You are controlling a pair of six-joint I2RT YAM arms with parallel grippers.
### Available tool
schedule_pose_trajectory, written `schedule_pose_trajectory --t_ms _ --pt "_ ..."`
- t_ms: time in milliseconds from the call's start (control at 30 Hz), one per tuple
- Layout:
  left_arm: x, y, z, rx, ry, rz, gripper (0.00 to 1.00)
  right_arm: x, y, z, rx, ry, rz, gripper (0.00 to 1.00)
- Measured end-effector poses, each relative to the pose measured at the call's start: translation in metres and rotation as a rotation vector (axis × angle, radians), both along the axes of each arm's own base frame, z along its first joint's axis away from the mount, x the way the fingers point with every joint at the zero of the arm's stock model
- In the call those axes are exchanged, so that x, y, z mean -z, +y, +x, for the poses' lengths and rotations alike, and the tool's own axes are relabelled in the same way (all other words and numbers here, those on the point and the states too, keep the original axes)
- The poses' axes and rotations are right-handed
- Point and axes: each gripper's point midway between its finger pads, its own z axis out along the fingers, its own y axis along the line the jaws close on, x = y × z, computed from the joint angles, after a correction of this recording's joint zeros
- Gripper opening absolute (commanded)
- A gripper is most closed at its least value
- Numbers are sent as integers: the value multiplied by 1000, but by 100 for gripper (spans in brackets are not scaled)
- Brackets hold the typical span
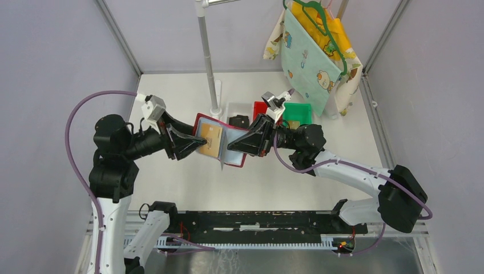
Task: Take the credit cards out of the card holder
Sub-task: Remove the credit card from the card holder.
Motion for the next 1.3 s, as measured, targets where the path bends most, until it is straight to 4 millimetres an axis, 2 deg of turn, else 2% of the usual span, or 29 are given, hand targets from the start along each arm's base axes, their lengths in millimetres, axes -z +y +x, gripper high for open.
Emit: schedule_pose_trajectory --t_ms 133,333,533,667,1033,1300 --pt "8 -1 4 -4 41 -9 61 3 3 -2 -11 0 -7 0" --pt "2 -7 -4 62 75 -52 78 -1 2 -5 -26 -14 24 0" --pt "0 -12 -18 146 80 -64 86 -9 -2 -13 -51 -43 58 0" --pt "4 -12 -21 157 105 -59 99 -11 -4 -17 -63 -55 66 0" --pt "14 -11 0 98 188 -59 100 -16 -8 -22 -76 -84 94 0" --pt "9 -17 -3 131 334 -149 100 -24 -11 -27 -92 -108 115 0"
